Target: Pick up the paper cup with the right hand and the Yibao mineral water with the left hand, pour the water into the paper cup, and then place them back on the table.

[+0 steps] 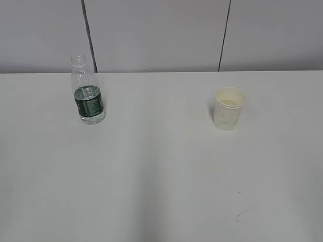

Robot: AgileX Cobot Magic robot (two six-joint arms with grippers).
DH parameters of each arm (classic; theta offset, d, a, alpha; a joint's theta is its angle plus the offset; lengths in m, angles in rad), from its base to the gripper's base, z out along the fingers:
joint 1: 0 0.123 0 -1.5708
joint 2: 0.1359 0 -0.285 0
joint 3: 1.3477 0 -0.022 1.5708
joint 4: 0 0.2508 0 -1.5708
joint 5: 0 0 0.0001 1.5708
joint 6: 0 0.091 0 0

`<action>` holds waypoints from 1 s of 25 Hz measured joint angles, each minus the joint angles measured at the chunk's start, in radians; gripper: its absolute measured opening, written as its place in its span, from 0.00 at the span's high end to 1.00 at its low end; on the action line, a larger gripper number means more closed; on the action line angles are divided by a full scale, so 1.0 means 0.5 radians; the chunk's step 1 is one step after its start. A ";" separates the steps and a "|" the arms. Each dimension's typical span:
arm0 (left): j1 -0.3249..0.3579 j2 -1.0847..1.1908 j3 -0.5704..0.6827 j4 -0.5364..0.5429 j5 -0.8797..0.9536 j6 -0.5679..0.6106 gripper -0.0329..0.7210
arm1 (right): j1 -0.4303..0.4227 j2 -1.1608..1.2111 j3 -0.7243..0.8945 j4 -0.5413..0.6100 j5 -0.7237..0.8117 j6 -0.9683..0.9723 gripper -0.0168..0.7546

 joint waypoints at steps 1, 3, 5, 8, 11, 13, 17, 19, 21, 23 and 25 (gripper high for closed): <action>0.000 0.000 0.000 0.000 0.000 0.000 0.48 | 0.000 0.000 0.003 0.000 -0.004 0.000 0.22; 0.000 0.000 0.000 0.002 -0.007 0.000 0.48 | 0.000 0.000 0.003 0.000 -0.013 0.000 0.22; 0.000 0.000 0.000 0.002 -0.011 0.000 0.48 | 0.000 0.000 0.003 0.000 -0.018 0.000 0.22; 0.000 0.000 0.000 0.006 -0.011 0.000 0.49 | 0.000 0.000 0.003 -0.017 -0.022 0.000 0.22; 0.000 0.000 0.000 0.017 -0.013 0.000 0.50 | 0.000 0.000 0.003 -0.062 -0.026 0.000 0.22; 0.013 0.000 0.000 0.023 -0.015 0.000 0.51 | 0.000 0.000 0.003 -0.094 -0.026 0.000 0.22; 0.083 0.000 0.000 0.032 -0.015 0.000 0.53 | 0.000 0.000 0.003 -0.108 -0.026 0.000 0.22; 0.102 0.000 0.000 0.036 -0.015 0.000 0.53 | 0.000 0.000 0.003 -0.108 -0.030 0.000 0.22; 0.124 0.000 0.000 0.037 -0.017 0.000 0.53 | 0.000 0.000 0.003 -0.108 -0.030 0.000 0.22; 0.170 0.000 0.000 0.038 -0.017 0.000 0.53 | 0.000 0.000 0.003 -0.108 -0.030 0.000 0.22; 0.209 0.000 0.000 0.041 -0.017 0.000 0.53 | 0.000 0.000 0.003 -0.108 -0.030 0.000 0.22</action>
